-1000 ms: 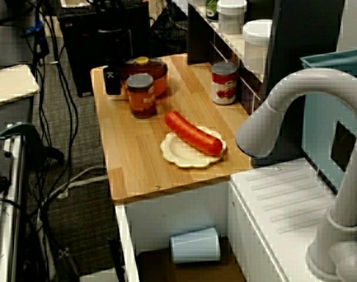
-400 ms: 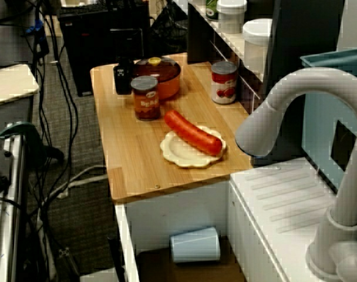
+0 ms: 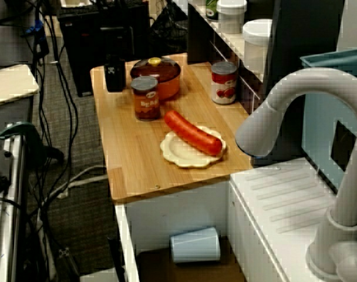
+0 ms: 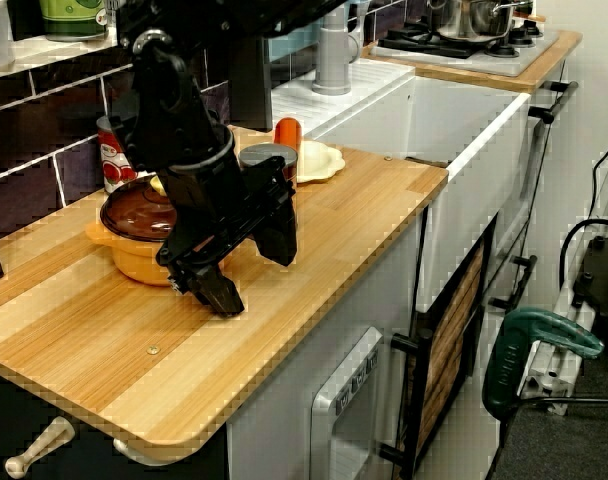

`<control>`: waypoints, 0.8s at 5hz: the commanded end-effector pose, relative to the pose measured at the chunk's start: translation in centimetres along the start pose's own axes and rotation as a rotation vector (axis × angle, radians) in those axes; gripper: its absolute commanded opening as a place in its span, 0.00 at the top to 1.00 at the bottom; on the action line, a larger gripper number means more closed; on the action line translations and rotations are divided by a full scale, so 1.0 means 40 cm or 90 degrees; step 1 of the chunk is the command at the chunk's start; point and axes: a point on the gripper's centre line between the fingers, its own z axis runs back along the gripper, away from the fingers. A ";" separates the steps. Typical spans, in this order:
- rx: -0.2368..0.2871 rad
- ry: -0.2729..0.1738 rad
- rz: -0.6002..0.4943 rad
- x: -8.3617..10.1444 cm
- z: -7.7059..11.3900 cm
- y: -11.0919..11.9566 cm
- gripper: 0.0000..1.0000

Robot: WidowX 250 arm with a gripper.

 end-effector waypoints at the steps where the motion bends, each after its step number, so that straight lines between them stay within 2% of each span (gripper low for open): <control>1: 0.085 -0.092 0.065 -0.037 0.094 0.013 0.00; 2: 0.115 -0.122 0.097 -0.042 0.113 0.010 0.00; 3: 0.166 -0.153 0.142 -0.035 0.116 0.008 0.00; 4: 0.184 -0.164 0.150 -0.021 0.130 0.020 0.00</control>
